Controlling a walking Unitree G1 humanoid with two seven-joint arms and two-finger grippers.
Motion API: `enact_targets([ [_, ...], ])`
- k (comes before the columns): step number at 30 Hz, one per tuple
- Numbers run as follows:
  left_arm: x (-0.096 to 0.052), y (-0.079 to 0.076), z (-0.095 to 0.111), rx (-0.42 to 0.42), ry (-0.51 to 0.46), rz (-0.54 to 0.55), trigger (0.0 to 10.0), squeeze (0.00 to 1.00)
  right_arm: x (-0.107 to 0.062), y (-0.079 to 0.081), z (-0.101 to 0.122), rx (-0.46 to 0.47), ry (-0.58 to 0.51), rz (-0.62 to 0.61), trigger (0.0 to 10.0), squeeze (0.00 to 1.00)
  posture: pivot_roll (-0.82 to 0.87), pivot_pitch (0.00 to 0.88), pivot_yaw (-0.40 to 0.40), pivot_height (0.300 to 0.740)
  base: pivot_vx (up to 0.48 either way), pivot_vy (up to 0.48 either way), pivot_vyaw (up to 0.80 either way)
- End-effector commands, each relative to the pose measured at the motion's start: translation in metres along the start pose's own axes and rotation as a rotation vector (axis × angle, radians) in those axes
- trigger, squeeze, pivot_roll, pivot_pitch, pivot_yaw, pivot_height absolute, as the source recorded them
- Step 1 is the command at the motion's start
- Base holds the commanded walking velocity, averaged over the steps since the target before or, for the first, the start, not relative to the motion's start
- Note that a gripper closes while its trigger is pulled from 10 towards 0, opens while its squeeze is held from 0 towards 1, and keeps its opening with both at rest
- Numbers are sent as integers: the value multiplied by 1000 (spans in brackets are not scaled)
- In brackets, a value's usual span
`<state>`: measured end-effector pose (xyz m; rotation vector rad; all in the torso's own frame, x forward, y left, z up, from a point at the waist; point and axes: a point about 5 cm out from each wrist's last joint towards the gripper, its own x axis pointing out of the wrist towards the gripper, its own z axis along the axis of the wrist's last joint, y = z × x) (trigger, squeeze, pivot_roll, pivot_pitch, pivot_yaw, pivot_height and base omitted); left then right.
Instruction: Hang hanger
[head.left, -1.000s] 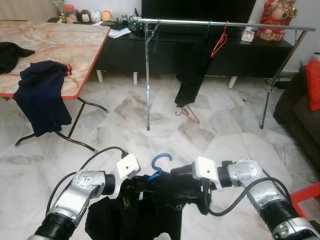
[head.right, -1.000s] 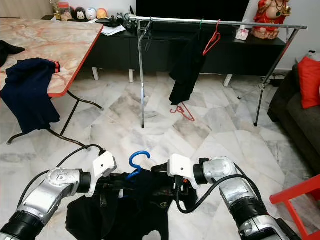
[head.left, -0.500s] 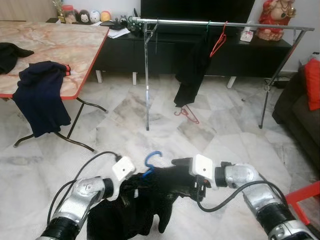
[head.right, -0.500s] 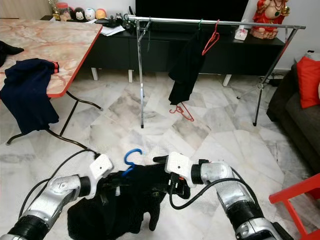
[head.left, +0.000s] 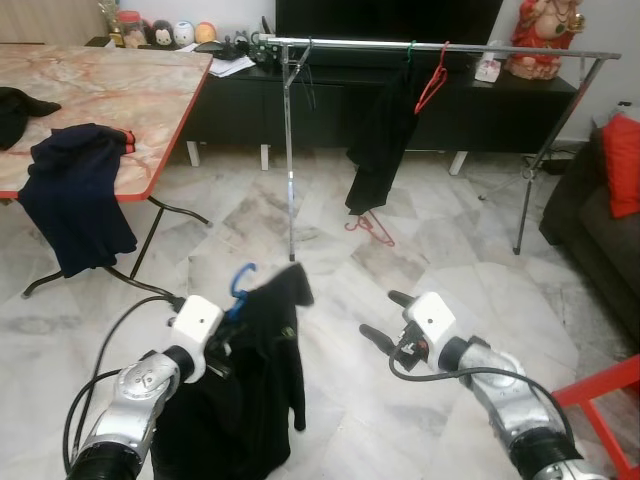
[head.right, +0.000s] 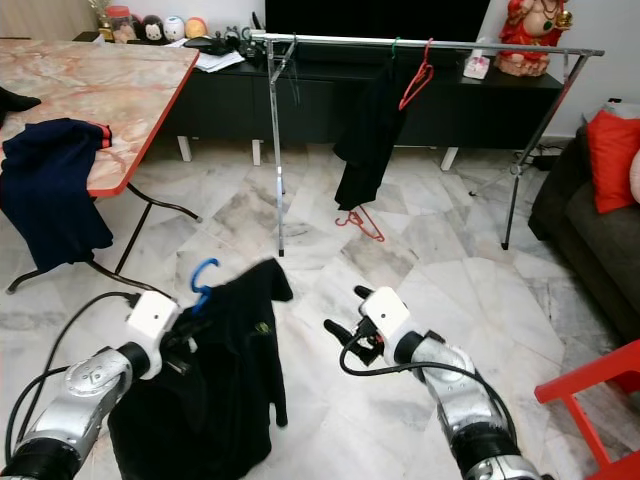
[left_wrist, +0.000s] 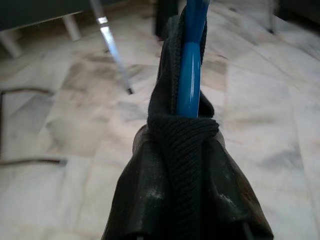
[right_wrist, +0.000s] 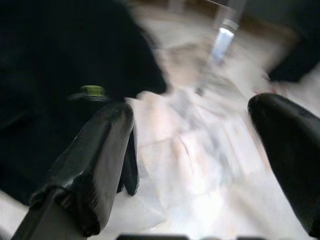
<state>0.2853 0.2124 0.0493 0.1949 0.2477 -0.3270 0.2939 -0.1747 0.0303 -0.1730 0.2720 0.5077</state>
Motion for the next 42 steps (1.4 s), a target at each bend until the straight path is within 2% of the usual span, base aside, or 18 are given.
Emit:
enact_targets([
  [1, -5, 7, 4, -40, -56, 91, 10000, 0, -8, -5, -17, 88, 44, -122, 10000, 0, -85, 5, -51, 740, 0, 0, 0],
  [5, -22, 12, -6, -117, -78, 220, 10000, 0, -23, -8, -46, 239, 117, -313, 10000, 0, -80, 24, -61, 740, 0, 0, 0],
  [6, -22, 12, -6, -117, -78, 220, 10000, 0, -23, -8, -46, 239, 117, -313, 10000, 0, -80, 24, -61, 740, 0, 0, 0],
  [7, -29, 14, -9, -142, -79, 260, 10000, 0, -30, -9, -58, 282, 160, -367, 10000, 0, -75, 27, -63, 740, 0, 0, 0],
  [9, -35, 16, -9, -149, -85, 288, 10000, 0, -37, -9, -68, 321, 200, -405, 10000, 0, -74, 29, -64, 740, 0, 0, 0],
  [13, -42, 22, -6, -160, -109, 337, 10000, 0, -44, -5, -80, 319, 273, -409, 10000, 0, -72, 30, -65, 740, 0, 0, 0],
  [17, -46, 26, 0, -161, -132, 384, 10000, 0, -59, -2, -100, 340, 394, -453, 10000, 0, -75, 26, -64, 740, 0, 0, 0],
  [20, -44, 22, 0, -166, -112, 400, 10000, 0, -74, 2, -118, 362, 503, -516, 10000, 0, -69, 23, -65, 740, 0, 0, 0],
  [21, -43, 21, -1, -168, -107, 401, 10000, 0, -75, 3, -119, 369, 509, -522, 10000, 0, -73, 18, -64, 740, 0, 0, 0],
  [22, -42, 15, -2, -158, -100, 373, 10000, 0, -79, 7, -124, 380, 533, -530, 10000, 0, -76, 17, -65, 740, 0, 0, 0],
  [25, -41, 10, -2, -147, -95, 356, 10000, 0, -80, 13, -128, 394, 543, -530, 10000, 0, -76, 17, -66, 740, 0, -237, 0],
  [29, -40, 9, -2, -162, -91, 369, 10000, 0, -82, 18, -132, 425, 555, -561, 10000, 0, -84, 13, -59, 740, 0, -400, 0],
  [42, -37, 11, 0, -156, -79, 361, 10000, 0, -85, 24, -137, 435, 581, -567, 10000, 0, -84, 0, -44, 740, 0, -416, 0],
])
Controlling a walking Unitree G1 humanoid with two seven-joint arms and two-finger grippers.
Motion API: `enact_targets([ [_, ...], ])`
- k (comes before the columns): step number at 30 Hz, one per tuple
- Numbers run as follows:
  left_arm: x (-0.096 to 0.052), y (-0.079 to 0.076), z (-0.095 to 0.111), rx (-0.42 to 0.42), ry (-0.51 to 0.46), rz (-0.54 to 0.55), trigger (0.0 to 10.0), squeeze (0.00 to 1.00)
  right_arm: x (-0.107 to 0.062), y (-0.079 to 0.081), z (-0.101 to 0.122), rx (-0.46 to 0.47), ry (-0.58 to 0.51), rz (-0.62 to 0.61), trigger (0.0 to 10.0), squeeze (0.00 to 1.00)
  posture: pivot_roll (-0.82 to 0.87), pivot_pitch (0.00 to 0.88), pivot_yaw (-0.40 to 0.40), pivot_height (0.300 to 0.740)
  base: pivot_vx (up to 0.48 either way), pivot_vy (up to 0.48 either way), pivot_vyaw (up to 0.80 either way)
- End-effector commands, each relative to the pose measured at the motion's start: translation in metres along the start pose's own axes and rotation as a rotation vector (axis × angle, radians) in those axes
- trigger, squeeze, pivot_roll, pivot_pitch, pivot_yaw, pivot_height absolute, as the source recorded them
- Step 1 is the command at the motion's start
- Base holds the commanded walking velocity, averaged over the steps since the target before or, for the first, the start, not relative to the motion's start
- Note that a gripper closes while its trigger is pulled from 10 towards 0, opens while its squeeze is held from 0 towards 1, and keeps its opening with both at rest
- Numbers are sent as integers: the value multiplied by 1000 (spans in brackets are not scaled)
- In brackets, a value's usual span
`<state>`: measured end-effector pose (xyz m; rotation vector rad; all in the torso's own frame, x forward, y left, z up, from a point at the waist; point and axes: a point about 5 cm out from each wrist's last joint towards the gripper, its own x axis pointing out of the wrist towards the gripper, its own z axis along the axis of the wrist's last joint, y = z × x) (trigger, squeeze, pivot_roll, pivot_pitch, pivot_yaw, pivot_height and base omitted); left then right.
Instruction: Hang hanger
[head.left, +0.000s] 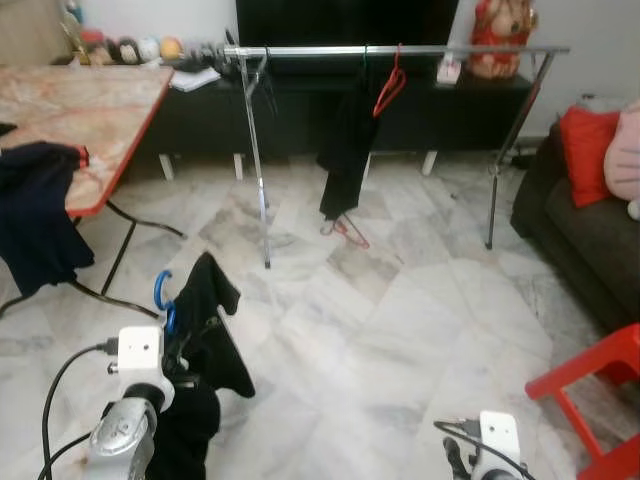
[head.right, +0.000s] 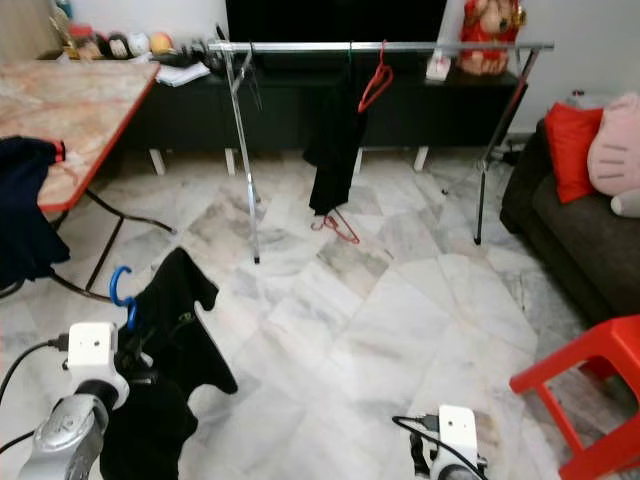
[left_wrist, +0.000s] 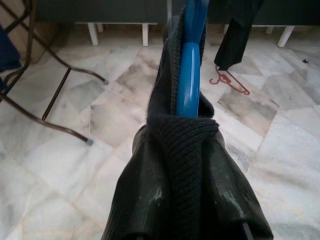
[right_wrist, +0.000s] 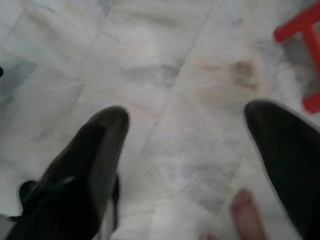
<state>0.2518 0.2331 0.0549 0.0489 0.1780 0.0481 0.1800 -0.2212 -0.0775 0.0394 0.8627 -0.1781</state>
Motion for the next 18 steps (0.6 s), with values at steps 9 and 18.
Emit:
enact_targets([
  [9, 6, -4, 8, 15, -22, -30, 10000, 0, 1, 5, -1, -7, 14, 1, 10000, 0, -81, 0, -39, 740, 0, -200, 0],
  [18, 4, -11, 9, 7, -33, -77, 10000, 0, 0, 0, -4, 2, 31, -34, 10000, 0, -82, 0, -38, 740, 0, 0, 0],
])
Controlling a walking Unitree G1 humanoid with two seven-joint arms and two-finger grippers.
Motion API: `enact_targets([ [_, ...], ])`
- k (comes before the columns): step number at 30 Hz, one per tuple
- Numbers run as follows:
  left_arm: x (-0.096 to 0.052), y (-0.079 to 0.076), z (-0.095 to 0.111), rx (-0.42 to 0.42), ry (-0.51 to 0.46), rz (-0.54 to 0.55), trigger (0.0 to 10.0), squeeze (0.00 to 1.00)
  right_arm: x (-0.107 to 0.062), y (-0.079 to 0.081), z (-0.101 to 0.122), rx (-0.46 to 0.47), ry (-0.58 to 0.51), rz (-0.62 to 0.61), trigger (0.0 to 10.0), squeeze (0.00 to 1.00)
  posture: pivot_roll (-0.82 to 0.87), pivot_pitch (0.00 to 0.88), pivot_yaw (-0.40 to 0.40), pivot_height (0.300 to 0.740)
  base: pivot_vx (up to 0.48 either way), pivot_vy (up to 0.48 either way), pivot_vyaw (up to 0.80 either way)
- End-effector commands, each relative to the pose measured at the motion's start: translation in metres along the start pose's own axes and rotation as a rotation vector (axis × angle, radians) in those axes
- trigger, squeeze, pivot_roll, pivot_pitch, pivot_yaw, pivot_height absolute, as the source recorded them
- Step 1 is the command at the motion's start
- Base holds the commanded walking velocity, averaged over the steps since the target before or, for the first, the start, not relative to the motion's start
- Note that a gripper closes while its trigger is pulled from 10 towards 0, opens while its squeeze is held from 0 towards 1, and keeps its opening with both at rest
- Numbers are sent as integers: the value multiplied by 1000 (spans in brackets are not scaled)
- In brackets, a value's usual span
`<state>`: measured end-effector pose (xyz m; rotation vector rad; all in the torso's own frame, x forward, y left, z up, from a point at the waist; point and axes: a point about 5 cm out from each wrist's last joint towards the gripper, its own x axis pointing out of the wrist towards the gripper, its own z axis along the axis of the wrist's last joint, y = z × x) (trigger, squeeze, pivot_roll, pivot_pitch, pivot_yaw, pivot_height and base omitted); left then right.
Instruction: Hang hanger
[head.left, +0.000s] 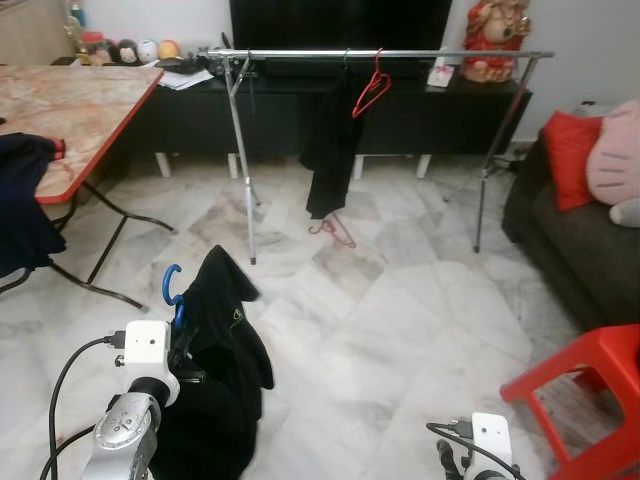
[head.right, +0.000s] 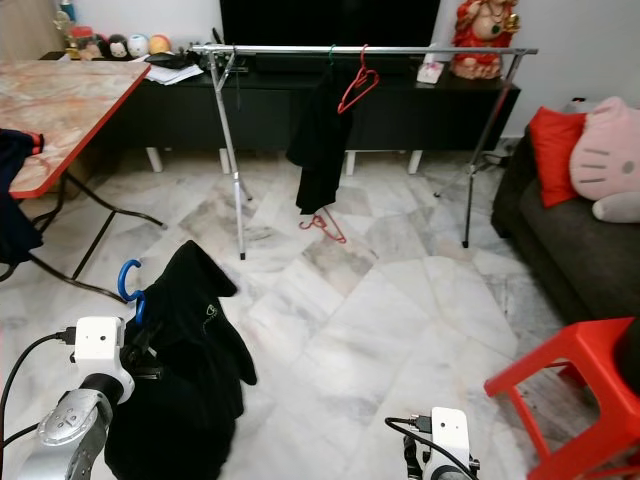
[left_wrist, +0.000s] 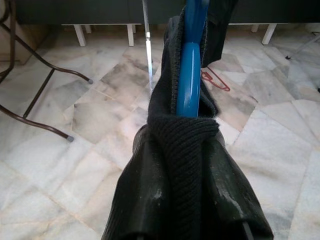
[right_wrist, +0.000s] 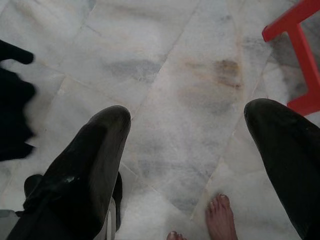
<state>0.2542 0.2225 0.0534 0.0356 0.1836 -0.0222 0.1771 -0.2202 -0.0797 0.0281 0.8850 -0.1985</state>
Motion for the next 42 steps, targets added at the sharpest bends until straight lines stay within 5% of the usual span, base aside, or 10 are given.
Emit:
enact_targets([
  [1, 3, -1, 9, 15, -35, -12, 10000, 0, 0, -1, -1, 7, 13, -11, 10000, 0, -82, 0, -36, 740, 274, 0, -613],
  [34, 8, -19, 9, -8, -21, -80, 10000, 0, -1, 1, -6, 24, 43, 10, 10000, 0, -95, 0, -27, 740, 319, 0, -248],
  [42, 9, -21, 9, -8, -18, -83, 10000, 0, 0, 13, -8, 26, 50, 18, 10000, 0, -98, 0, -23, 740, 338, 0, 0],
])
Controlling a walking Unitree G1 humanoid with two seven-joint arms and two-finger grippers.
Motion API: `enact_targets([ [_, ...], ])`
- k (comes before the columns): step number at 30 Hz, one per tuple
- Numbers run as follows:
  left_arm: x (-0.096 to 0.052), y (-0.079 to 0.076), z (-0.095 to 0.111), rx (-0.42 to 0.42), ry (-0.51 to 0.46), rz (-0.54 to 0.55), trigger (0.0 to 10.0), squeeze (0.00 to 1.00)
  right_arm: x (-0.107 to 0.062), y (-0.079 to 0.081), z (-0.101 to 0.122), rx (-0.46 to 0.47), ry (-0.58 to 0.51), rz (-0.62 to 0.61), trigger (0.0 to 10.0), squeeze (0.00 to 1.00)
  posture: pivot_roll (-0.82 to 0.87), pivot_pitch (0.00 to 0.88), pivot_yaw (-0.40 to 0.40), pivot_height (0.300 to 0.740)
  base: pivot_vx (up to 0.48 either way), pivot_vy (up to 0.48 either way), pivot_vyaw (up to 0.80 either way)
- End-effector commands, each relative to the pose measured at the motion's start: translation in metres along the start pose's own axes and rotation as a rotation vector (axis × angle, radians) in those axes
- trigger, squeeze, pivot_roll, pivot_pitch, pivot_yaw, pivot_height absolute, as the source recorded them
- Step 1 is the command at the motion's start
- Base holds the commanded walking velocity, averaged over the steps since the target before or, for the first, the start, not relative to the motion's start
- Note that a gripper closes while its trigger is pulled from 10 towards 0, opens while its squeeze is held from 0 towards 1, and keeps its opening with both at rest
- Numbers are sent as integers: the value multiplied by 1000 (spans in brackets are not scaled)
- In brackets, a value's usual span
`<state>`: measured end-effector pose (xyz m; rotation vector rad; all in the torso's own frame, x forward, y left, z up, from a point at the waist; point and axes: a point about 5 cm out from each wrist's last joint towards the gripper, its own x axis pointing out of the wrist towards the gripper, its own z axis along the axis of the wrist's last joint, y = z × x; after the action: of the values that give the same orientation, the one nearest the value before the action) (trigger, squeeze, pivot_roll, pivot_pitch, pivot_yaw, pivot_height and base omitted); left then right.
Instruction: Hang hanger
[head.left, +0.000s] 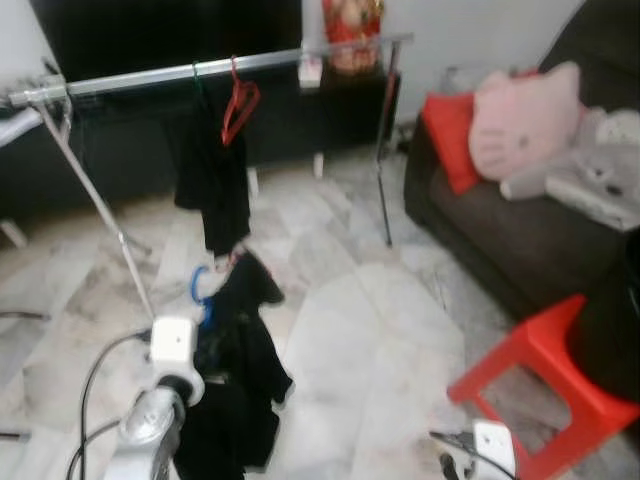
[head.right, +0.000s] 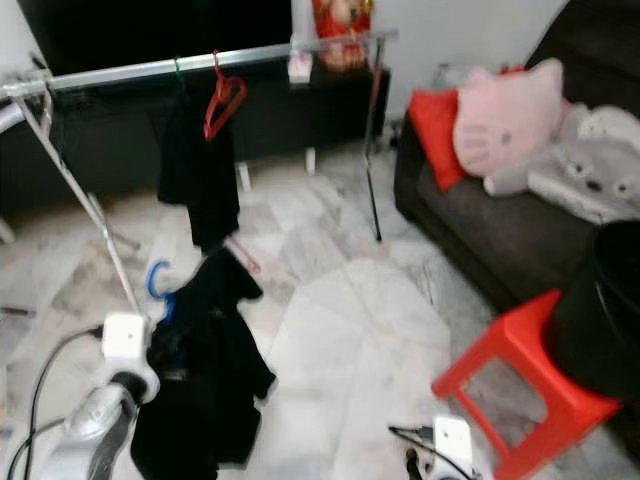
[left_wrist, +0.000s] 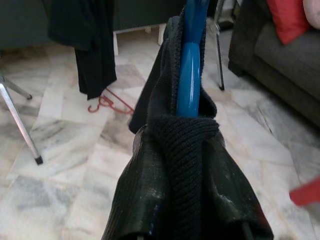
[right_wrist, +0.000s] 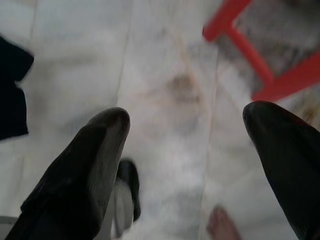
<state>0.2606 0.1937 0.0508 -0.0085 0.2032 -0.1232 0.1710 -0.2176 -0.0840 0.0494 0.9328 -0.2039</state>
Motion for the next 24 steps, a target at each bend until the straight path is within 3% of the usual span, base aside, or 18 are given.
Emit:
enact_targets([
  [1, 0, 8, 10, 29, -34, 21, 10000, 0, 0, 11, -1, 9, 0, 16, 10000, 0, -98, 0, -23, 740, 337, 0, 0],
  [4, 1, 7, 10, 29, -33, 18, 10000, 0, 0, 16, -2, 14, 4, 17, 10000, 0, -100, 0, -22, 740, 344, 0, 0],
  [13, 1, 2, 8, 35, -22, -1, 10000, 0, 0, 7, -3, 17, 15, -7, 10000, 0, -98, 0, -23, 740, 346, 0, 0],
  [20, 1, 1, 7, 37, -20, -3, 10000, 0, 0, 4, -3, 22, 21, -10, 10000, 0, -96, 0, -22, 740, 355, 0, -705],
  [24, 2, 1, 7, 36, -22, -3, 10000, 0, 0, 2, -3, 16, 13, -20, 10000, 0, -97, 0, -21, 740, 360, 0, 0],
])
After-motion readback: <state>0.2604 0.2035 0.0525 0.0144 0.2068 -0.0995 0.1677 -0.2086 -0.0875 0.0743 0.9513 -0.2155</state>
